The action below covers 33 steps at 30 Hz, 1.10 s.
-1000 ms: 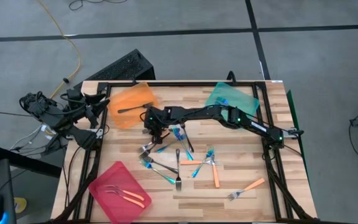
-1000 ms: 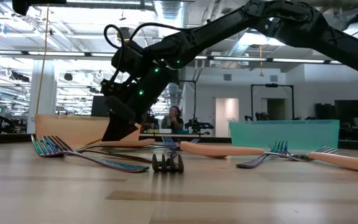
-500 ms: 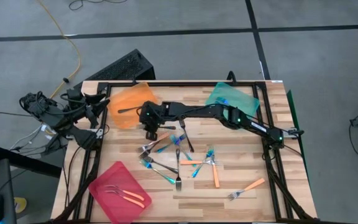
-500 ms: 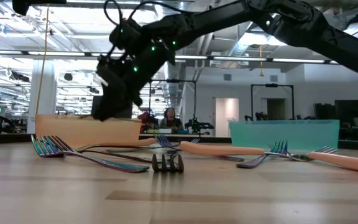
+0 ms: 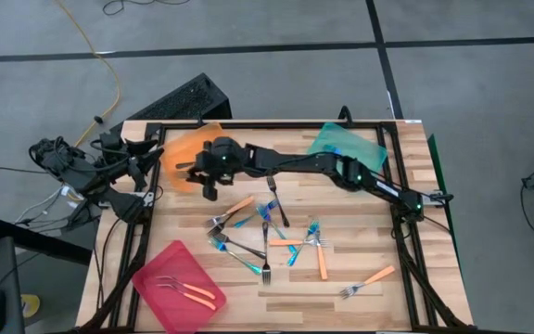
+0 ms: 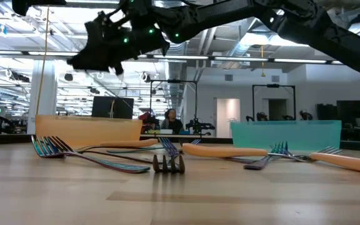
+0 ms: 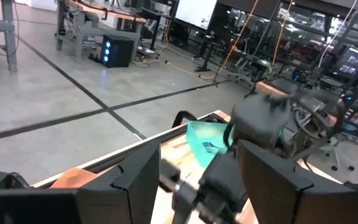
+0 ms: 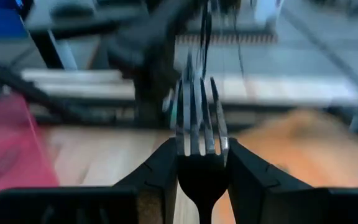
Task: Sort silverware by color (type)
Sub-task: Put the black fork into the orange bin
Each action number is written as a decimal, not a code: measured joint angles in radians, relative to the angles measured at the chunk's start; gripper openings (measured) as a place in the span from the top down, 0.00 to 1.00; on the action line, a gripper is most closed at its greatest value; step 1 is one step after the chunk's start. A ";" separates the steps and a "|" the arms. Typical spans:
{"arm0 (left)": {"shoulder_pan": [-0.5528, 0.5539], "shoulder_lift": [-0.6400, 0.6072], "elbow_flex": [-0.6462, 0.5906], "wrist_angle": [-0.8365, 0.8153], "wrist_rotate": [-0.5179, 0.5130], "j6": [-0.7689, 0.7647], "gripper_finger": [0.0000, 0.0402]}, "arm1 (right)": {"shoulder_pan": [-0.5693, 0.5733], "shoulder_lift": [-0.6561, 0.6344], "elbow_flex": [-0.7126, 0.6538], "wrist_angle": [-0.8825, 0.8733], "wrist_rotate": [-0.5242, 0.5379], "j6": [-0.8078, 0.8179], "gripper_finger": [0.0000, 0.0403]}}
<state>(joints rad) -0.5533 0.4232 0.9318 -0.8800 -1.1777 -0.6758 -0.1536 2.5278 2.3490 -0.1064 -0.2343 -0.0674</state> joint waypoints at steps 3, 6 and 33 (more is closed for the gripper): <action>0.000 0.000 0.000 -0.002 0.000 0.000 0.51 | -0.009 0.000 0.001 0.043 -0.037 -0.043 0.68; 0.000 0.000 0.000 -0.006 0.000 0.002 0.51 | -0.024 0.000 0.000 0.042 -0.082 -0.100 0.68; 0.000 0.000 0.000 -0.037 -0.013 0.000 0.51 | -0.139 0.125 0.004 0.381 -0.241 -0.083 0.68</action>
<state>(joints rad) -0.5536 0.4229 0.9318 -0.9165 -1.1904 -0.6758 -0.2928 2.6529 2.3532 0.2751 -0.4757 -0.1502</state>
